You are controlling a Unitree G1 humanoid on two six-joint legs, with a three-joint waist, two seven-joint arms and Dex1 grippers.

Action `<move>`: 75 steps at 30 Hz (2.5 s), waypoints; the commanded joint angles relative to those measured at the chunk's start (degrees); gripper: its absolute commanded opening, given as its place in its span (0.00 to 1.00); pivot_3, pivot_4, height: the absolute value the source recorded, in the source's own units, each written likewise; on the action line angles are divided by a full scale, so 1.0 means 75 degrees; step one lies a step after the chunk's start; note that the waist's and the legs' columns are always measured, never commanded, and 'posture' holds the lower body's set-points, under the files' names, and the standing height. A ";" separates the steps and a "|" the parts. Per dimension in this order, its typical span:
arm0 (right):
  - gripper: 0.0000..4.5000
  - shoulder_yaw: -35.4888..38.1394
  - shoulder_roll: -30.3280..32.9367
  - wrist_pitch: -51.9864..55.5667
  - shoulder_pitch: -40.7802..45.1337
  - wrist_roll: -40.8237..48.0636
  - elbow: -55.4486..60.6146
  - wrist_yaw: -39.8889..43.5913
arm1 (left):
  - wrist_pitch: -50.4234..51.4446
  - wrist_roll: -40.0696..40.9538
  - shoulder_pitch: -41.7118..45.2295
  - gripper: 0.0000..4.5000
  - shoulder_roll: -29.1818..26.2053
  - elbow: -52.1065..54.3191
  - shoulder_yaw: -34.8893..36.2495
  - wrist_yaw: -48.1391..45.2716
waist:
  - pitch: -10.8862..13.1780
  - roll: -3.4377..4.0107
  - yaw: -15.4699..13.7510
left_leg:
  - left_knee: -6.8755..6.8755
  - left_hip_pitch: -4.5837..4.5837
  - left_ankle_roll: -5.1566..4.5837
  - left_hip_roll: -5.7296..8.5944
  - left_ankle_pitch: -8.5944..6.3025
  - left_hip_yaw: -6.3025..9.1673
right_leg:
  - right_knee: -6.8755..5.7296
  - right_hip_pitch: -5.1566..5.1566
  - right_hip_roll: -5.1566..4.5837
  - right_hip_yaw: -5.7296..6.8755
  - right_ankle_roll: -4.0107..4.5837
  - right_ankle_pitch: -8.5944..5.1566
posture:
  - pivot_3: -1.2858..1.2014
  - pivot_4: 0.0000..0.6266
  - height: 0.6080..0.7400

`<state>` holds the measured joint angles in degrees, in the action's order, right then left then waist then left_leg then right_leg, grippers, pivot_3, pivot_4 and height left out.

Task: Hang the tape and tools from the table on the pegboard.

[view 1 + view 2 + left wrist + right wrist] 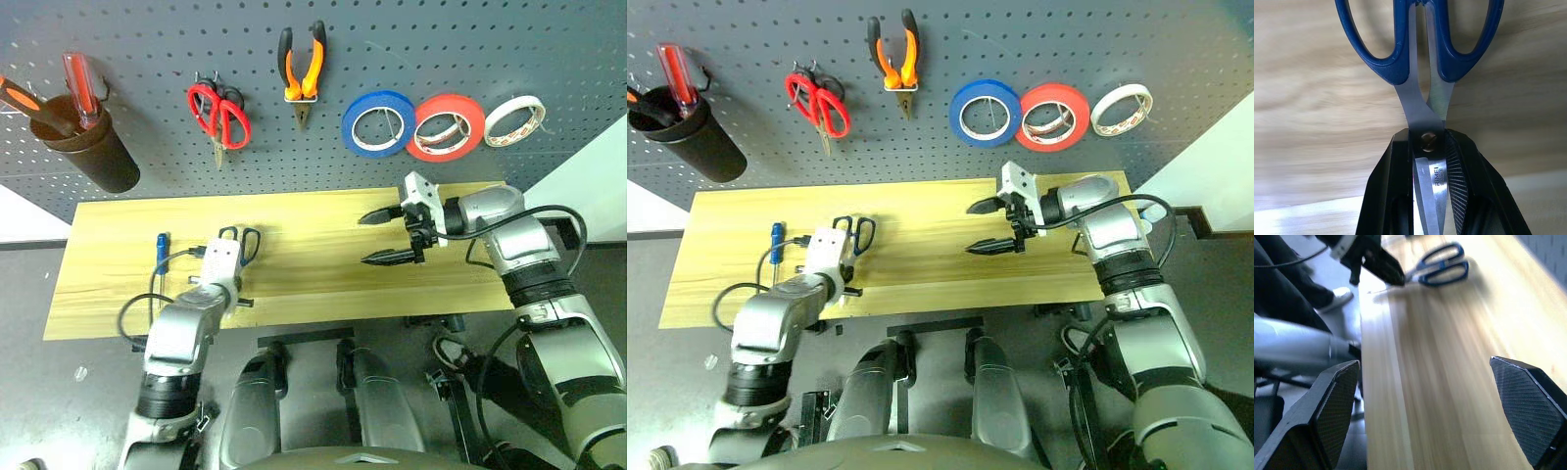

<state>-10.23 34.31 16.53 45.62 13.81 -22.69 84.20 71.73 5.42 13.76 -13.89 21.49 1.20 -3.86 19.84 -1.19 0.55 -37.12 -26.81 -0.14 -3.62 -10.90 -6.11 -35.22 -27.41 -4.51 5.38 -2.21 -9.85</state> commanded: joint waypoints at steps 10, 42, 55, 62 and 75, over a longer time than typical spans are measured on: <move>1.00 0.0946 0.0152 0.1421 -0.0340 0.1497 0.2492 -0.0504 | -0.5047 0.1793 -0.2444 0.13 -0.0578 0.1928 0.1207 -0.3016 | -0.0185 -0.0008 -0.0162 | -0.0008 -0.0083 0.0001 0.0005 -0.0001 0.0006 | 0.0033 -0.0059 -0.0005 0.0020 0.0023 0.0019 | 0.53 0.27 0.93; 1.00 0.1608 0.0147 0.1635 0.0252 0.2385 0.2453 -0.1608 | -0.8676 0.0412 -0.0820 0.13 -0.0638 -0.0437 0.0655 -0.2342 | -0.1235 0.0070 -0.0154 | -0.0032 -0.0068 -0.0025 -0.0044 0.0010 -0.0021 | 0.0209 0.0038 0.0120 0.0032 0.0021 0.0163 | 0.51 0.13 0.93; 1.00 0.1463 0.0153 0.1399 0.0220 0.2036 0.2301 -0.1603 | -0.7704 0.0655 0.0101 0.13 -0.0321 -0.1607 0.0780 -0.1772 | -0.1248 0.0076 -0.0175 | -0.0095 -0.0066 -0.0029 -0.0043 0.0009 -0.0012 | 0.0136 0.0042 0.0116 0.0029 0.0010 0.0152 | 0.51 0.14 0.93; 1.00 0.1414 0.0167 0.1316 0.0214 0.1896 0.2261 -0.1612 | -0.7922 0.0466 0.0963 0.13 -0.0339 -0.2873 0.0684 -0.1801 | -0.1261 0.0088 -0.0154 | -0.0107 -0.0065 -0.0033 -0.0043 0.0010 -0.0013 | 0.0122 0.0044 0.0120 0.0028 0.0007 0.0152 | 0.51 0.14 0.93; 1.00 0.1389 0.0134 0.1344 0.0037 0.1874 0.2522 -0.1772 | -0.9092 0.0193 0.1891 0.75 -0.0541 -0.4250 0.0597 -0.2039 | -0.1267 0.0088 -0.0158 | -0.0119 -0.0064 -0.0034 -0.0043 0.0009 -0.0013 | 0.0114 0.0048 0.0119 0.0028 0.0006 0.0152 | 0.51 0.16 0.93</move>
<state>-0.60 34.79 27.08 45.71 27.24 -6.26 71.06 5.77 7.27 28.15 -16.81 -13.25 5.30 -18.60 10.34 -0.53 -0.64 -38.02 -27.29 -0.39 -3.94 -10.83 -6.20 -34.37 -27.05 -3.61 5.59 -2.16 -8.71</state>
